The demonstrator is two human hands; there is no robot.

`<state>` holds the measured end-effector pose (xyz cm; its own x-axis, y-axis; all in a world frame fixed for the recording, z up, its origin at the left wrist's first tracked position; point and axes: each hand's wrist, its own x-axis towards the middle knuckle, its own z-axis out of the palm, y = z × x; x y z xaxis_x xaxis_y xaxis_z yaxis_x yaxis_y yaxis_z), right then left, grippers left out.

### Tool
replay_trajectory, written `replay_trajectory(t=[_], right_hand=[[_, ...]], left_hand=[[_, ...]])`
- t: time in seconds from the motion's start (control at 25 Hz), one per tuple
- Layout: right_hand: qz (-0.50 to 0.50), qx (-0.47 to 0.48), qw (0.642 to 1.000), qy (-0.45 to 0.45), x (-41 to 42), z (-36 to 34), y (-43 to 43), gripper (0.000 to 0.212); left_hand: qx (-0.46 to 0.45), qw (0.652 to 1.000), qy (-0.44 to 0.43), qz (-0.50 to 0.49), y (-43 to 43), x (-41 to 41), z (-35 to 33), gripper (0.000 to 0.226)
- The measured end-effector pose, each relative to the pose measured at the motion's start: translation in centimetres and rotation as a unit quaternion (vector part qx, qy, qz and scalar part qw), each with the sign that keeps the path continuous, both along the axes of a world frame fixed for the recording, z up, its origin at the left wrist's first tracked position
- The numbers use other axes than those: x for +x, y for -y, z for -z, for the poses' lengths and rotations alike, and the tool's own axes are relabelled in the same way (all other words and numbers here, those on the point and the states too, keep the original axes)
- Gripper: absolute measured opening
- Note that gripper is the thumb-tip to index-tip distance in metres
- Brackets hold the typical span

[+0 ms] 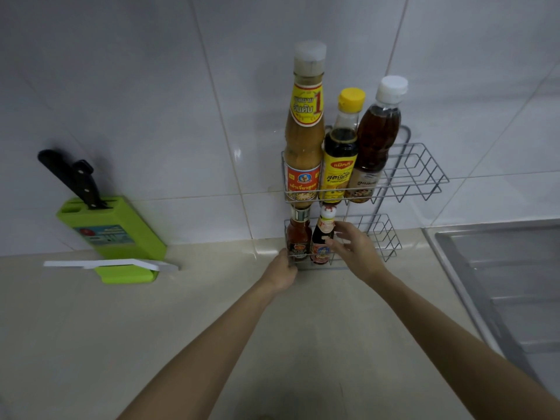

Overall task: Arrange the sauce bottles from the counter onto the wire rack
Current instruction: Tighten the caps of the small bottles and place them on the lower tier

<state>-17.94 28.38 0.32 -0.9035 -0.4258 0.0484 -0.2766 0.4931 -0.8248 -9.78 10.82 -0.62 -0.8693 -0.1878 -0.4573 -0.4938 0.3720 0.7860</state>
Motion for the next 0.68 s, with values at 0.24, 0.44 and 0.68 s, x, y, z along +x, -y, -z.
replay_trajectory(t=[0.24,0.44,0.68], right_hand=[[0.053,0.047,0.997,-0.018,2.1,-0.3,-1.3,0.047],[-0.049,0.128,0.990,-0.020,6.4,-3.1,-3.2,0.009],[-0.207,0.110,0.971,0.041,17.0,-7.1,-1.5,0.014]], left_hand=[[-0.032,0.999,0.015,0.036,0.2,1.8,-0.8,0.037],[-0.084,0.993,-0.016,0.079,1.6,7.1,-2.4,0.025],[-0.155,0.972,0.015,0.176,3.7,19.5,-0.1,0.031]])
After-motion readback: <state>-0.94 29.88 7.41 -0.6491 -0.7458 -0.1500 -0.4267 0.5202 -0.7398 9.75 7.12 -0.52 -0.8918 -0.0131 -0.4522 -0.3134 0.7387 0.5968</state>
